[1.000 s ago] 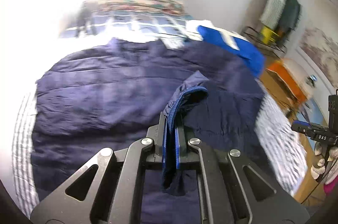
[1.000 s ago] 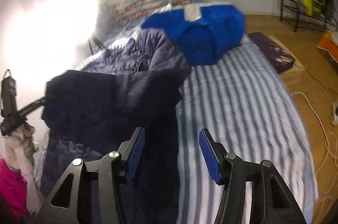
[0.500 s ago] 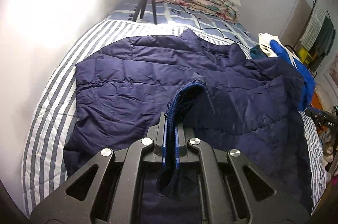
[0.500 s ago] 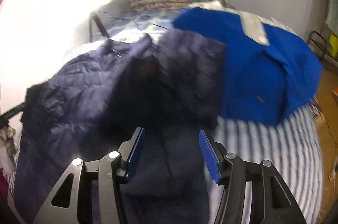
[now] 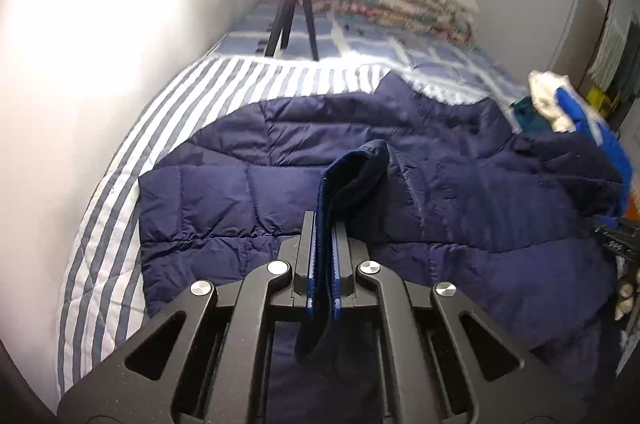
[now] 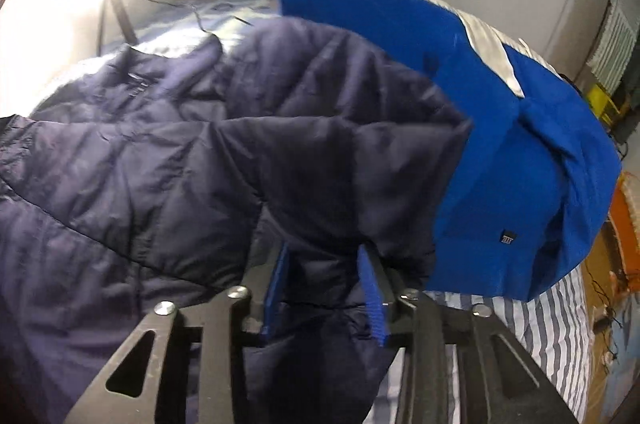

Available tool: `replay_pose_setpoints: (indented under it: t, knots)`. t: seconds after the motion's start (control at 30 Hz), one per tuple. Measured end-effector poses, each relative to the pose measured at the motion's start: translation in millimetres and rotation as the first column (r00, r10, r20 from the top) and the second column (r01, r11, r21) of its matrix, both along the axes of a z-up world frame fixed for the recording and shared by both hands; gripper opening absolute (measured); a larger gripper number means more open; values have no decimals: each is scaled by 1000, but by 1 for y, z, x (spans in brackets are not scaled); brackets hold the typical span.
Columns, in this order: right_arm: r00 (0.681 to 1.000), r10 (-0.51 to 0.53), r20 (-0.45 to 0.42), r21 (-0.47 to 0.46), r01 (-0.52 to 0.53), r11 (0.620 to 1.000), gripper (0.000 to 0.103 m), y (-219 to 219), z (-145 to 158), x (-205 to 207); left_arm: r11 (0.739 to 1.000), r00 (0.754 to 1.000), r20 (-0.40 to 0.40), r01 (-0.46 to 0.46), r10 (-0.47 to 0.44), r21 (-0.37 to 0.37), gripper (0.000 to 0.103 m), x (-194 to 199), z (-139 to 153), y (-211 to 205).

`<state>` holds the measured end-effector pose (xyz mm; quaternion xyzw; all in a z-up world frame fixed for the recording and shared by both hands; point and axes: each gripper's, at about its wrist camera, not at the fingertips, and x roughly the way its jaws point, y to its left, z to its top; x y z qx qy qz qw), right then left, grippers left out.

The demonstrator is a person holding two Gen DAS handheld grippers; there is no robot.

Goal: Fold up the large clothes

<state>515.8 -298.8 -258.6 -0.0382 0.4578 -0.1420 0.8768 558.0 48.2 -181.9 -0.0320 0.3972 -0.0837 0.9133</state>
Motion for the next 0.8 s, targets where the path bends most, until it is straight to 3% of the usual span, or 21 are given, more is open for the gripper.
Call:
replay_pose_setpoints:
  t: [0.07,0.13,0.17,0.27,0.4,0.57,0.7,0.8]
  knots:
    - [1000,-11,-12,-3,11,1000,32,-5,-6,3,999,999,-39,-29,30,34,10,7,-13,-1]
    - [1000,-11,-20,-6,11,1000,33,-7,-10,5,996,995,-74,-62,66,63,19,13,-24,1]
    - [1000,-4,-27,-5,4,1000,34,-7,-12,6,995,994,-82,-71,76,64,26,13,-26,3]
    - [1000,4,-28,20,-3,1000,37,-8,-9,4,994,993,-77,-90,95,67,32,9,-21,8]
    - [1000,10,13,98,-11,995,53,-15,9,-15,993,994,-39,-101,104,62,35,-17,7,19]
    - [997,39,67,181,-50,982,58,-15,45,-68,996,996,-6,-83,84,30,35,-70,51,39]
    - [991,60,116,207,-83,975,64,-12,81,-121,998,998,12,-58,57,12,49,-125,82,53]
    - [986,70,150,226,-103,969,67,-10,108,-165,999,999,6,-34,34,12,51,-168,97,63]
